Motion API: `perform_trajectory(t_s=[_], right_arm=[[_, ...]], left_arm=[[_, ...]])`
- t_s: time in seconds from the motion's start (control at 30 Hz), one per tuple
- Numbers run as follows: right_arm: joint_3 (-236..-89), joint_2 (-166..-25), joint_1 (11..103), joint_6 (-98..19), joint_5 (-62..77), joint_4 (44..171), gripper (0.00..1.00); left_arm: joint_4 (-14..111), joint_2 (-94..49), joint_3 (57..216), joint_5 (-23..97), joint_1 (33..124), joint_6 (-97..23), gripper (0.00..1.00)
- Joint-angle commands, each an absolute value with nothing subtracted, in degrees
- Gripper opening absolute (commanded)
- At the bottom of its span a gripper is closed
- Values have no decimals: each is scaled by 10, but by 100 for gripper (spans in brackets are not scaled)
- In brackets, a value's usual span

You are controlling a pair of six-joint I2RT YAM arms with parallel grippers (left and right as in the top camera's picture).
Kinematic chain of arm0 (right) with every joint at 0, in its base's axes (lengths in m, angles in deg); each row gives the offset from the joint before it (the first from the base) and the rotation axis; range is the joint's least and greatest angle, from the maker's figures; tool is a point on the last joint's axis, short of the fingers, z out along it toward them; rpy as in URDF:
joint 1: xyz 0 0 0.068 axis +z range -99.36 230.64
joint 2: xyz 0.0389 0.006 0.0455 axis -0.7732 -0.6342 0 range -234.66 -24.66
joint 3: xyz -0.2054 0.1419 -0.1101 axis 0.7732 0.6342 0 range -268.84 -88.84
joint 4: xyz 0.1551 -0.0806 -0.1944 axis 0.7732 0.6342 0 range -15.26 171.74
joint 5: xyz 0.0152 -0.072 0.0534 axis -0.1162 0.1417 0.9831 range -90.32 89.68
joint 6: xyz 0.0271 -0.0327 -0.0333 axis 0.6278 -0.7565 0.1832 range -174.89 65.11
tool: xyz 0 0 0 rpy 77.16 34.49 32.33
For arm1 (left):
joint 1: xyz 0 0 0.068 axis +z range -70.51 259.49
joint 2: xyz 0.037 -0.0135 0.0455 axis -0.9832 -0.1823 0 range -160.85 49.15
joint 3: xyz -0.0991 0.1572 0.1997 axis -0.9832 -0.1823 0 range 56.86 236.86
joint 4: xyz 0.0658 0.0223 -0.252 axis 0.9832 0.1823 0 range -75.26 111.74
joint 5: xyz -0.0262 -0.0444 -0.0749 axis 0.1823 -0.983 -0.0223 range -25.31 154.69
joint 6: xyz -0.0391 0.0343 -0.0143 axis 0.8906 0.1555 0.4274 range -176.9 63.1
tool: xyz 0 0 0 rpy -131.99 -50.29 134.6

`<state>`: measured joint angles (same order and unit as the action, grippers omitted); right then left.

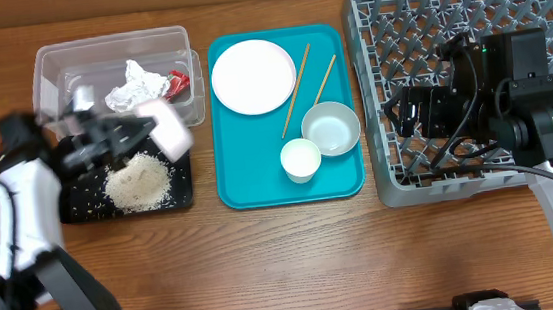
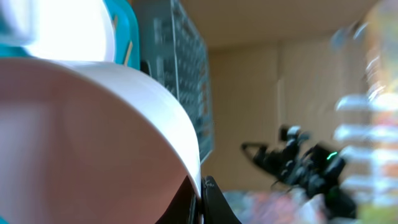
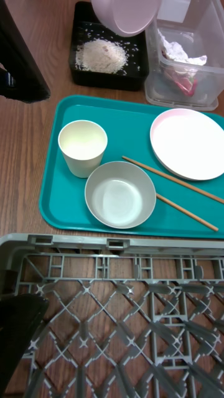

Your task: Sort waste into correct bins and load items into the dishwasher

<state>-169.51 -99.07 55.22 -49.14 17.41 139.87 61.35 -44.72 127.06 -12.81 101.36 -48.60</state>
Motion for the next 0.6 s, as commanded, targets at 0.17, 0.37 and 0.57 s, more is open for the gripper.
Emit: perform_trajectory(t_s=[0.17,0.37,0.57], right_arm=[[-1706,-978,554,-492,173,1396,100],[-1706,-978,554,-492,173,1396,100],[-1706,-978,554,-492,173,1396,100]], left_arm=[[613,-387,1328,397,734,-445,4],[602,-460,1328,582,614,-453,4],[569,-540,1328,587,568,-453,4]])
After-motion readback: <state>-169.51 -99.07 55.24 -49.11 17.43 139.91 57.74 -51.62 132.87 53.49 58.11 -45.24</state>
